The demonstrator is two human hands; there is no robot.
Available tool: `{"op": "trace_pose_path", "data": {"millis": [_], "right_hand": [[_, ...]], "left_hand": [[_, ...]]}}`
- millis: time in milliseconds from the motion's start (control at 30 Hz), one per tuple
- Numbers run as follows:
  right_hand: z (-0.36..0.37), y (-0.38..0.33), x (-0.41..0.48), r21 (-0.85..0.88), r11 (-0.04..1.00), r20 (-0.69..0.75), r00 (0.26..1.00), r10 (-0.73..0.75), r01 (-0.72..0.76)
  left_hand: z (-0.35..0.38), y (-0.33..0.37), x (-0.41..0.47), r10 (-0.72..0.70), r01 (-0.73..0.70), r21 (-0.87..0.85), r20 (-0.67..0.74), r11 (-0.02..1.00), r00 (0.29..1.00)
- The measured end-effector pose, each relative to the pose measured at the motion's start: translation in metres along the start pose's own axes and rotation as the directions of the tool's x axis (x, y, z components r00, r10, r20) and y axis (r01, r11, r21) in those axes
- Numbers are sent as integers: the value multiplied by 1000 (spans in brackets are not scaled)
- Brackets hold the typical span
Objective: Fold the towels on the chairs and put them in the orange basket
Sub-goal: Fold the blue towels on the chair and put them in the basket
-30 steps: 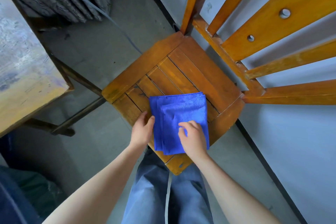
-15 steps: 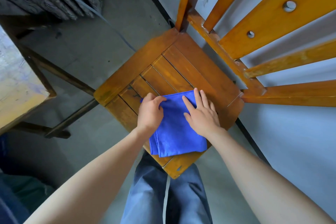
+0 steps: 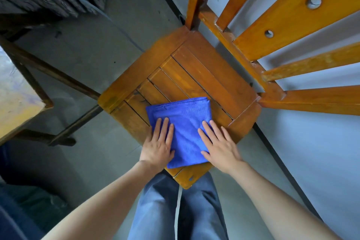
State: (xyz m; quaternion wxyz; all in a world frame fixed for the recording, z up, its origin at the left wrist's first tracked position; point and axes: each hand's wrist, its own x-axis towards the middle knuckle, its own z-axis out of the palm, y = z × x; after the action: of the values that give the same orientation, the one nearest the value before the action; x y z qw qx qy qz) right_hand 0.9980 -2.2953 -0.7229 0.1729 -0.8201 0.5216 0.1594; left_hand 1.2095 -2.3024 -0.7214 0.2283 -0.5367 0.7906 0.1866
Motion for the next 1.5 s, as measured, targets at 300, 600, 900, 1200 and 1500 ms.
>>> {"op": "trace_pose_path", "data": {"millis": [300,600,900,1200,1500], "right_hand": [[5,-2,-1,-143,945,98,954,-282,294],[16,-22,-1,-127,978,-211,959,-190,166],[-25,-20,-18,-39,986,-304,938,-166,162],[-116,-22,-57,-78,985,-487,857,-171,152],[-259,-24,-64,-317,885,-578,670,-465,341]], "left_hand": [[18,26,-18,161,-145,117,-144,983,976],[35,49,-13,2,12,80,-175,997,985],[1,35,-14,64,-83,-53,-283,995,957],[-98,26,-64,64,-107,-74,-443,992,894],[-212,-6,-123,9,-49,-42,-665,998,747]]}}
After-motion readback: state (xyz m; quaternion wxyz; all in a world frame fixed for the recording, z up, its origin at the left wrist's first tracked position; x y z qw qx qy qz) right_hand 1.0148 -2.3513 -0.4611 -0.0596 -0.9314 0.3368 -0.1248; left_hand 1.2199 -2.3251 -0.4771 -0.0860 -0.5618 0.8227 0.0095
